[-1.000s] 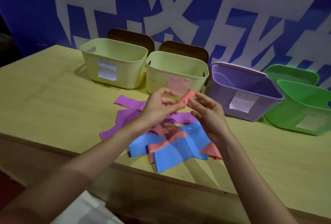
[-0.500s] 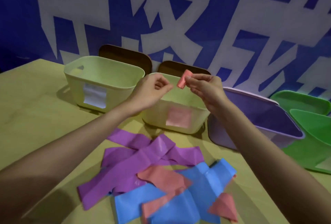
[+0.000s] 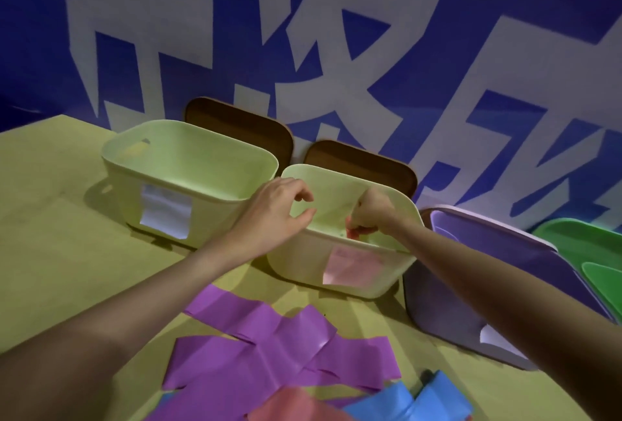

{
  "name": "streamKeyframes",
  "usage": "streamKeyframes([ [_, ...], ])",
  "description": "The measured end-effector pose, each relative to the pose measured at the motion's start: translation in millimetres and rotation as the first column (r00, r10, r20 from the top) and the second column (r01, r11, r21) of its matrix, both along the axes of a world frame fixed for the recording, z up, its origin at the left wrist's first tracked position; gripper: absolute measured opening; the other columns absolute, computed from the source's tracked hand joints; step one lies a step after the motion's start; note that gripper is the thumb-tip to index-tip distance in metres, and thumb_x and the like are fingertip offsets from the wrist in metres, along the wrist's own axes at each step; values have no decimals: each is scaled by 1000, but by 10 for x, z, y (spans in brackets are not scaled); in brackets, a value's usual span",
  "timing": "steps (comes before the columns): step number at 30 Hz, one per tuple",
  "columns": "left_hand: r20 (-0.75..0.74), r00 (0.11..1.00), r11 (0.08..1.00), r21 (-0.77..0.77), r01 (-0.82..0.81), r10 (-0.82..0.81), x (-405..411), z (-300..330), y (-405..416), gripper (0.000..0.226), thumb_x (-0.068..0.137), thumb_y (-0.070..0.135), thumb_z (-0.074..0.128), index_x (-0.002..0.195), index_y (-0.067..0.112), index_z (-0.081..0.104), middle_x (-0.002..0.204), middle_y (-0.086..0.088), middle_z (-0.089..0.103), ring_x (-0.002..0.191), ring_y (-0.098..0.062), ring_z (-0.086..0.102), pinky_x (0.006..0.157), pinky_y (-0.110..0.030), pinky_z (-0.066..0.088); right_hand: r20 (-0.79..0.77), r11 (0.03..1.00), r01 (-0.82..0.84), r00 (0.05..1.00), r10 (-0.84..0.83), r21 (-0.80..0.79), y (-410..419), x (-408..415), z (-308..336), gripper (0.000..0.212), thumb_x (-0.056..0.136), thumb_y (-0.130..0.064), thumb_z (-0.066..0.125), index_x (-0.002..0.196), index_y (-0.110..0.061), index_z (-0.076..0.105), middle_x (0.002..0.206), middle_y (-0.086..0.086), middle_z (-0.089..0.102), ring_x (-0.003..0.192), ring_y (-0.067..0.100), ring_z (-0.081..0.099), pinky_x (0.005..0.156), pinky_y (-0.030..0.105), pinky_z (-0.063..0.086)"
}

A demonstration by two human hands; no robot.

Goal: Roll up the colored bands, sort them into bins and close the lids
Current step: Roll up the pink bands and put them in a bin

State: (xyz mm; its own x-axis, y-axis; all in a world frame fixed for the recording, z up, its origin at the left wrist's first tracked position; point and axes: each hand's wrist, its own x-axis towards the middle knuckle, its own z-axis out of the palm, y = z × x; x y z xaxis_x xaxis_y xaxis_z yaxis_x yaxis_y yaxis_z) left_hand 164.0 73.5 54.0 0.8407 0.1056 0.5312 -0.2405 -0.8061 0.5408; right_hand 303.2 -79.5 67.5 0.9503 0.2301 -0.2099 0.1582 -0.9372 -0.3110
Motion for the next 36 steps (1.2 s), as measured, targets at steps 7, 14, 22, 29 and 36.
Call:
streamKeyframes([
  [7,-16,1000,996,-89,15,-16,20,-20,9,16,89,11,61,105,11,65,104,2,63,101,-10,54,90,-20,40,46,986,-12,999,20,-169,-27,19,-39,31,69,-10,80,55,-12,53,31,-8,47,32,1,47,30,15,31],
  [14,5,1000,987,-159,25,-24,70,-112,-49,50,76,-21,37,109,9,60,117,-2,58,116,-14,49,99,-19,35,26,977,-10,1000,16,-213,-83,57,-156,33,69,-13,84,90,-5,61,80,4,57,81,22,63,66,30,52],
  [22,29,999,980,-199,20,-15,117,-131,-63,55,70,-25,37,106,9,60,114,-2,59,114,-15,51,101,-28,38,10,975,24,1000,-22,-223,-151,149,-253,29,76,-9,78,101,-1,65,78,3,57,85,24,64,69,30,51],
  [29,14,1000,982,-189,-5,7,173,-77,-67,51,72,-25,38,106,6,61,113,-5,60,112,-18,52,96,-21,37,-91,985,137,985,-147,-106,-184,195,-188,26,95,-11,52,70,-6,57,51,2,58,54,17,59,42,23,46],
  [36,-4,1000,976,-218,-22,21,30,19,-93,21,95,6,51,114,11,59,115,0,60,109,-12,53,94,-22,41,-341,954,296,902,-263,48,-171,54,150,29,100,-15,43,112,8,55,95,19,59,74,30,65,76,33,56],
])
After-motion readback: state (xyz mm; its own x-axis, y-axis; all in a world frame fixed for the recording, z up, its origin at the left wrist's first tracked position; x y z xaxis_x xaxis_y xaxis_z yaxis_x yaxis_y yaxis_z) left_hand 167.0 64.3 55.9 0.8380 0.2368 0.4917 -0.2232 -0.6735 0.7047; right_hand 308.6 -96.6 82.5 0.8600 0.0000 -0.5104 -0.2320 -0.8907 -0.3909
